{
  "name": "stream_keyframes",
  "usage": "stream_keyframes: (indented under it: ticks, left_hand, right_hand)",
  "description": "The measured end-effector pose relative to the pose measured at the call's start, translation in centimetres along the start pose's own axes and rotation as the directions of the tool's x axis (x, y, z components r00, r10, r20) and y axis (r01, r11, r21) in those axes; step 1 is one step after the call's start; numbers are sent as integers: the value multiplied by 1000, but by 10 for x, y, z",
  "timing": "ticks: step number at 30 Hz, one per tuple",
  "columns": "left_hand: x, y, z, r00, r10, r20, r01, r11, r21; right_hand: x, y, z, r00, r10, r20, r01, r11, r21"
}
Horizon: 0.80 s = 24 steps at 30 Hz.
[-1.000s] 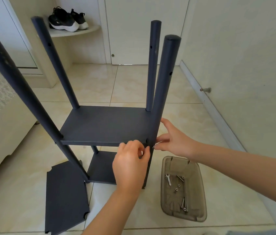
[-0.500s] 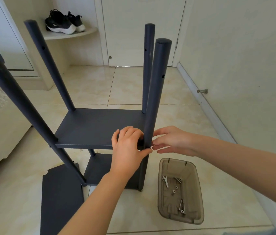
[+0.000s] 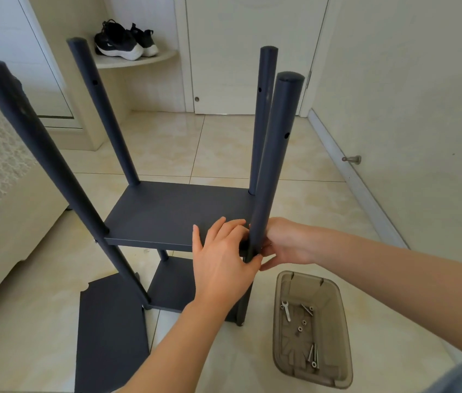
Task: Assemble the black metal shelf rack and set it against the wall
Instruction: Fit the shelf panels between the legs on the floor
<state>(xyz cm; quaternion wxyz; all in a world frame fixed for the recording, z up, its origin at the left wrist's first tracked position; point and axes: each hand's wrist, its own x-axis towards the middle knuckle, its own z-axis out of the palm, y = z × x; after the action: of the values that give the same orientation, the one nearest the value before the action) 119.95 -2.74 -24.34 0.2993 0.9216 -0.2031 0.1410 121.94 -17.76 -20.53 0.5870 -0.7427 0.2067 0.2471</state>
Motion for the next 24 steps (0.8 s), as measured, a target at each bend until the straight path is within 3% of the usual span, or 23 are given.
stream_keyframes:
  ticks: [4, 14, 19, 24]
  left_hand:
    - [-5, -4, 0, 999, -44, 5, 44, 999, 9]
    - [-10, -20, 7, 999, 42, -1, -42, 992, 120]
    - [-12, -19, 9, 997, 64, -29, -60, 988, 139]
    - [-13, -23, 12, 992, 94, -83, -80, 984, 158]
  right_hand:
    - [-5, 1, 7, 1000, -13, 24, 11, 998, 69]
    - [1, 8, 16, 1000, -7, -18, 8, 995, 104]
    - [-10, 9, 7, 998, -13, 68, 2, 987, 159]
    - [-21, 16, -14, 999, -5, 53, -5, 982, 189]
